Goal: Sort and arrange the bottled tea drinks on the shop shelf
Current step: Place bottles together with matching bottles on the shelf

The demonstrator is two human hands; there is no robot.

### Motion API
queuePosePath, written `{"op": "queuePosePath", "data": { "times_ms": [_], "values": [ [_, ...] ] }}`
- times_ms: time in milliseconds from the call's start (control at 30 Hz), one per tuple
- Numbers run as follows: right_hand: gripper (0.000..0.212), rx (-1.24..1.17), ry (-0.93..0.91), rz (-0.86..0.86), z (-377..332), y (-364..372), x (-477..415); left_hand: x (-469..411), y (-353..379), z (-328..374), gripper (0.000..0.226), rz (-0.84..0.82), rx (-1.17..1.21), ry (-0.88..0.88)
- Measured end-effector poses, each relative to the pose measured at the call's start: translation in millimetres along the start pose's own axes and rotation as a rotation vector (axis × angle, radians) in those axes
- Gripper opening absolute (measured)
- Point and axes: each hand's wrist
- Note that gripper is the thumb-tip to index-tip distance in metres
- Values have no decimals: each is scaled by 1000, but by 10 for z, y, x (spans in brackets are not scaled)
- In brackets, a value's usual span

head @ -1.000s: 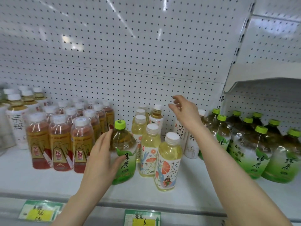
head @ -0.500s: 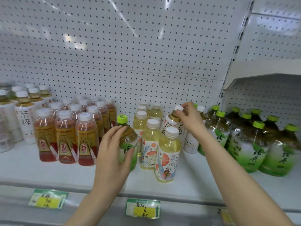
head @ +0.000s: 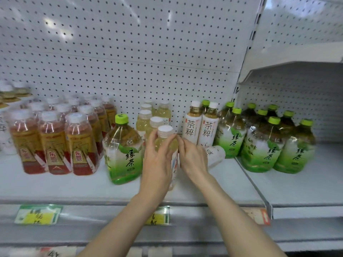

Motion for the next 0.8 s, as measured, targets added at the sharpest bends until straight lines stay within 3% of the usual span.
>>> {"op": "queuePosePath", "data": {
  "times_ms": [133,233,367,467,600,733,800],
  "values": [
    [62,-86,34,30,-19,-168,-81,-18,-36,20,53,-70,-1,-30],
    [81,-411,238,76,65,-549,-411,-44,-77,28,62,-100,50,-52],
    [80,-639,494,70,228,-920,-855,-74,-98,16,70,-133,60,-117],
    [77,-576,396,63,185,-896,-811,-76,-95,20,70,-132,42,-118],
    [54,-326,122,183,103,-800,-465,-67,-130,6,71,-136,37,-116],
    [29,-279,113,172,302,-716,-198,-49,-185,5,71,-146,20,-118],
    [25,-320,127,179,386,-675,-89,-37,-210,-1,74,-165,10,-119]
  ]
}}
Point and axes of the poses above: each hand's wrist, its own x-axis away from the middle knuckle, its own y-axis out of the palm, z = x × y, and after that the axes turned 12 degrees about x, right-handed
